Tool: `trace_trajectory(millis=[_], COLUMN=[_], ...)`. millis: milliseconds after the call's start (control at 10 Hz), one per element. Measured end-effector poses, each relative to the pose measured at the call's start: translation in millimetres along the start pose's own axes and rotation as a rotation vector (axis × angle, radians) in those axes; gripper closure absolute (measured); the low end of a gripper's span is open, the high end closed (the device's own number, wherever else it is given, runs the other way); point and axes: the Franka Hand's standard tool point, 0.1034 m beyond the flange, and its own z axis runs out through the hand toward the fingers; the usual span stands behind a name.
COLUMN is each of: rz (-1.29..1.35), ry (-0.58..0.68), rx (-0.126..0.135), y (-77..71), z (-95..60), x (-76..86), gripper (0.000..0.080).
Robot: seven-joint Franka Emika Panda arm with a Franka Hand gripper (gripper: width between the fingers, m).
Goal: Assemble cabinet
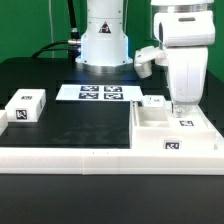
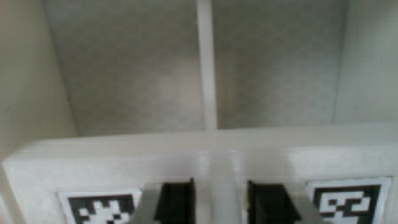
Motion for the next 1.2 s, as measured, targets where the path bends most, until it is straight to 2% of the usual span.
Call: trace_trajectory(millis=[200, 300, 400, 500, 600, 800, 1000, 1200], rz=[0.000, 0.000, 0.000, 0.000, 0.000, 0.002, 0.000, -0.008], ry=[0.000, 0.000, 0.000, 0.000, 0.000, -0.001, -0.015, -0.033], rx=[0.000, 0.000, 0.000, 0.001, 0.001, -0.001, -0.011, -0.016], y=[-0.2, -0.2, -0.2, -0.3, -0.3, -0.7, -11.7, -30.1], z=[0.1, 0.2, 0.2, 0.2, 0.2, -1.3, -19.7, -36.4], x=[0.0, 0.0, 0.0, -0.1, -0.1, -0.1, -1.9, -6.4], gripper=[0.0356, 0.0356, 0.0173, 0.0060, 0.0012, 0.0003, 0.0002, 0.0002])
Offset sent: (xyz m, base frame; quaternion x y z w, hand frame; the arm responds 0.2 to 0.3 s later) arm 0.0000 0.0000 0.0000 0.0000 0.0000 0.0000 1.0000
